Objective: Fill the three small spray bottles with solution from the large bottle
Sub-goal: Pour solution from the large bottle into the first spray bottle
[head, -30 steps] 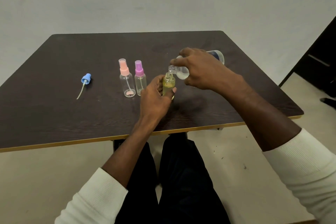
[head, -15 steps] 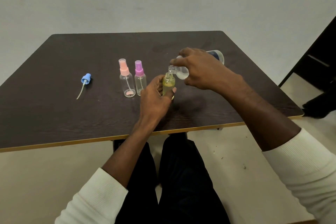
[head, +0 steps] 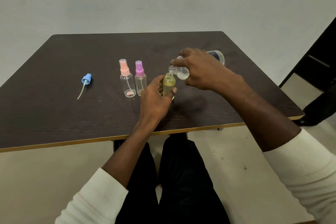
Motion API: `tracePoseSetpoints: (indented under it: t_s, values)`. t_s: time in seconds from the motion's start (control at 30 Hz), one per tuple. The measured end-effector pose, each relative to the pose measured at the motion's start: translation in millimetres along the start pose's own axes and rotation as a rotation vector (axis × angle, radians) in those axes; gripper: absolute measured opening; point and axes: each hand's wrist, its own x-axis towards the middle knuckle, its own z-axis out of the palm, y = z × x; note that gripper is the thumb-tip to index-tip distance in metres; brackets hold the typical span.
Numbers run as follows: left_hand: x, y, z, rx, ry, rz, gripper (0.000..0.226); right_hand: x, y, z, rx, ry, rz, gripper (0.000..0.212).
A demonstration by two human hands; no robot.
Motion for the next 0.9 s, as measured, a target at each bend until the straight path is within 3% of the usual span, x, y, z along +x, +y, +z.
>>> tracePoseSetpoints:
  t_s: [0.9]
  values:
    - [-0.3,0.2,-0.5,-0.005,-0.009,-0.001,0.038,-0.1,-0.6,-0.7,-0.007,0.001,-0.003,0.064]
